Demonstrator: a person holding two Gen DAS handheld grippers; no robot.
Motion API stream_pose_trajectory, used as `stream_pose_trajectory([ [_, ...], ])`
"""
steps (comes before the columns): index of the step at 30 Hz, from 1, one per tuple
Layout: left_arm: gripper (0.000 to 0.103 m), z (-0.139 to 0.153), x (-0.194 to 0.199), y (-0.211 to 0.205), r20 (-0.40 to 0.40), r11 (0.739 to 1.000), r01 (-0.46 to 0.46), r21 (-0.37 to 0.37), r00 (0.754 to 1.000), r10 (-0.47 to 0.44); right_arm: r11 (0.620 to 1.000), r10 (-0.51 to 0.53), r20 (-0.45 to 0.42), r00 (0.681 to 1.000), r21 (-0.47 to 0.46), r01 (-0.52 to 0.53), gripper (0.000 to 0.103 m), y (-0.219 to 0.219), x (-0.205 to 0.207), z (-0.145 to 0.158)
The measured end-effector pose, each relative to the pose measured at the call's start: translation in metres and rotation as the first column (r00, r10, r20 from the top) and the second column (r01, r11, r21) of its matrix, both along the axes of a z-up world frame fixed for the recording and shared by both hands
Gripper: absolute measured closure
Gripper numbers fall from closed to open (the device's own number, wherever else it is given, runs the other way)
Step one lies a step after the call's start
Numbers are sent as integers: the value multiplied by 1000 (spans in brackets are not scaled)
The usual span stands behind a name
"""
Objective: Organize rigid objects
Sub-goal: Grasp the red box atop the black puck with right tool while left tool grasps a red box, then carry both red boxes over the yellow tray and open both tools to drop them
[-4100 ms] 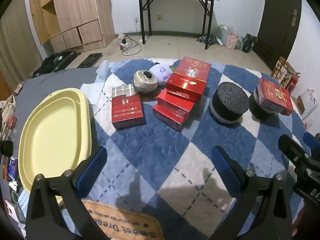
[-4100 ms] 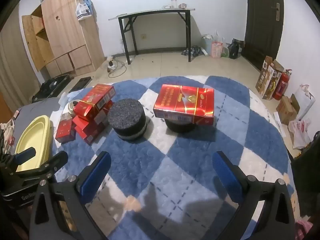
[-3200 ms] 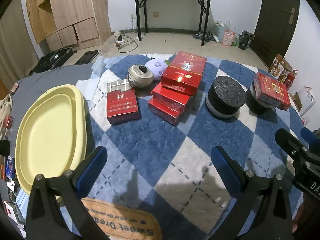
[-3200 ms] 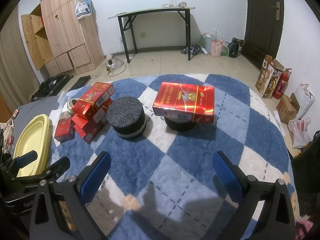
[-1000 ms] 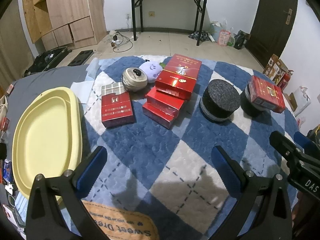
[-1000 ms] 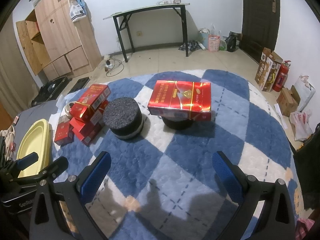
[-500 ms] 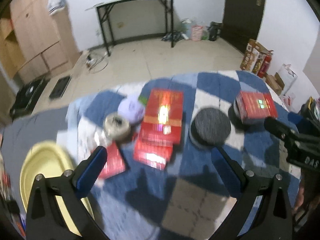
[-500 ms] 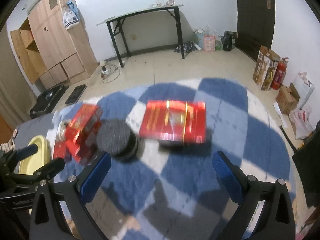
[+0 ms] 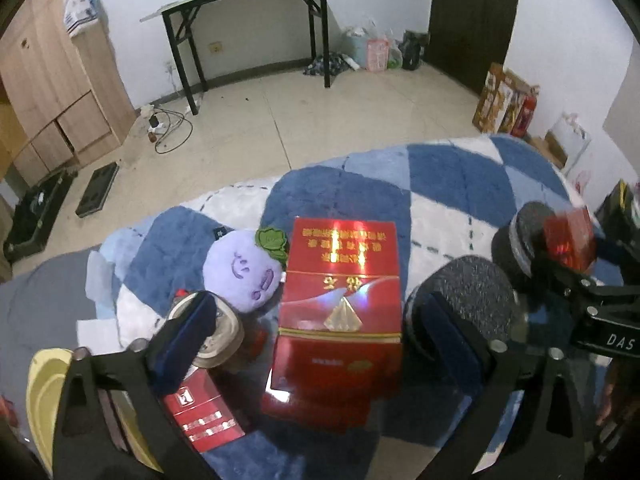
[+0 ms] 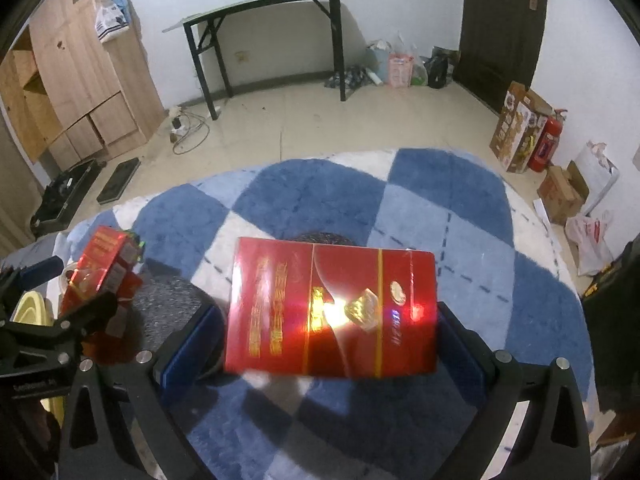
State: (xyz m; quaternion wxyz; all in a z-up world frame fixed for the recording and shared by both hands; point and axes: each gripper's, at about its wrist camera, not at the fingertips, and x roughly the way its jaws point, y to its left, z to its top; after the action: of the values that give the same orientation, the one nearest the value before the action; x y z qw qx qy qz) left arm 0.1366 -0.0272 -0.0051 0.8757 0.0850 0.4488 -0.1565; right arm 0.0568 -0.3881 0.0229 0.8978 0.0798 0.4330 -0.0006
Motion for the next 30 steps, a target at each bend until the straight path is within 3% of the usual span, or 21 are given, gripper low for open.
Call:
stream_pose_trajectory([
  [2,31,-2,2,2,-13,1000,-7,-22,1000,7,1000,-3,4,1000,14,3,0,-2,3,-1],
  [4,44,-7,1,3,-36,999,3,-32,999,-5,1000,-6,17,1000,19,6,5,-4,5,-1],
  [6,44,-8,-2,4,-20,999,3,-41,1000,-4,1000,0,27,1000,28,0,11,-8,3,-2],
  [14,44,7,-14,20,0,997,-45,-70,999,45,997,-2,51,999,82,-2,12,-24,-5,-4],
  [24,44,82,-57,70,108,987,-122,-102,985,133,999,21,149,989,38,-27,13,-33,-48,28],
  [28,44,103,-76,120,136,978,-187,-96,970,199,987,140,214,967,43,-153,13,-5,-71,52],
  [30,44,104,-85,158,136,967,-245,-69,958,252,961,260,264,929,21,-275,13,34,-83,71],
])
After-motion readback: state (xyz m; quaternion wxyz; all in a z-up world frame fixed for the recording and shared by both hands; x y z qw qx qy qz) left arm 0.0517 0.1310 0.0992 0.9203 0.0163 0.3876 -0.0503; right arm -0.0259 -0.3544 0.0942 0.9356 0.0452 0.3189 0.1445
